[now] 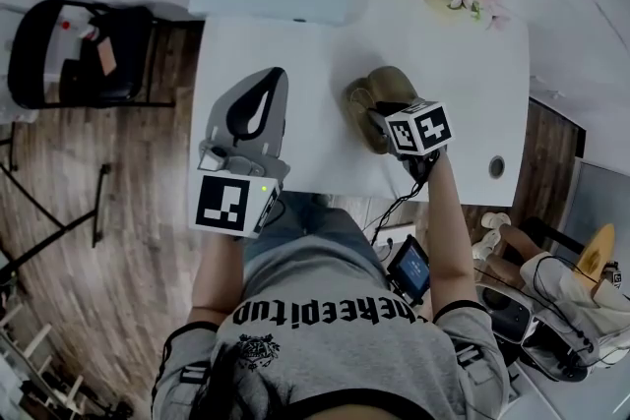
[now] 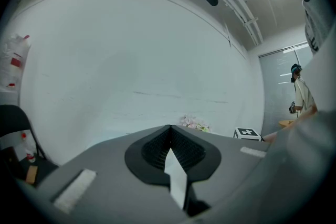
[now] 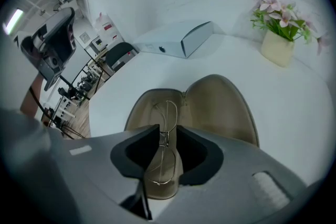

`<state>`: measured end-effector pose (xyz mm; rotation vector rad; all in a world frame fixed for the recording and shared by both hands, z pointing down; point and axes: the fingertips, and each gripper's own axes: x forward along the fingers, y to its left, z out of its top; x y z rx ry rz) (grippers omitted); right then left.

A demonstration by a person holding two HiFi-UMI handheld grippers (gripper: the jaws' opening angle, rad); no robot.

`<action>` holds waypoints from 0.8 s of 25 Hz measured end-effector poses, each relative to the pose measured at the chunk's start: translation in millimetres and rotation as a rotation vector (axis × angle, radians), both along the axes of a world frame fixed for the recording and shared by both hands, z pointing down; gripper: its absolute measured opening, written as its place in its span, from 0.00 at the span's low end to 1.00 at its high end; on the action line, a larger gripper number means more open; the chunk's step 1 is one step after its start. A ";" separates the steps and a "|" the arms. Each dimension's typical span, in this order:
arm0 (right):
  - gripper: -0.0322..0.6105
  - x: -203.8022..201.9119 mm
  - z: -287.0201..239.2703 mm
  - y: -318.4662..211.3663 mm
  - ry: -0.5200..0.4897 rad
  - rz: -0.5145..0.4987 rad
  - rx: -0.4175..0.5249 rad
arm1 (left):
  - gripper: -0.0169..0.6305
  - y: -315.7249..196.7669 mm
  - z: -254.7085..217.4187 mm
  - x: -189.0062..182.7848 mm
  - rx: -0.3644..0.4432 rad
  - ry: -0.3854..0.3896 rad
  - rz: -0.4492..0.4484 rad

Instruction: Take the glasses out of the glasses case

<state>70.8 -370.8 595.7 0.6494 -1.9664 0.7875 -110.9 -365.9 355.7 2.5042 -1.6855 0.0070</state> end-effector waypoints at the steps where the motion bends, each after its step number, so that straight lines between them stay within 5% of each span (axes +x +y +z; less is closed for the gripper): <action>1: 0.22 -1.1 0.7 2.2 0.008 -0.013 -0.006 | 0.06 -0.3 0.2 -1.5 -0.001 0.000 -0.002; 8: 0.15 -3.6 6.4 5.4 0.036 -0.008 0.011 | 0.06 1.2 -0.9 -2.3 0.015 0.013 0.000; 9: 0.07 -2.5 6.8 5.0 0.053 -0.007 0.030 | 0.06 1.5 -1.1 -2.7 0.015 0.014 -0.001; 20: 0.06 2.4 -12.9 4.7 0.024 0.065 0.203 | 0.06 8.5 -2.9 1.2 0.015 -0.007 0.010</action>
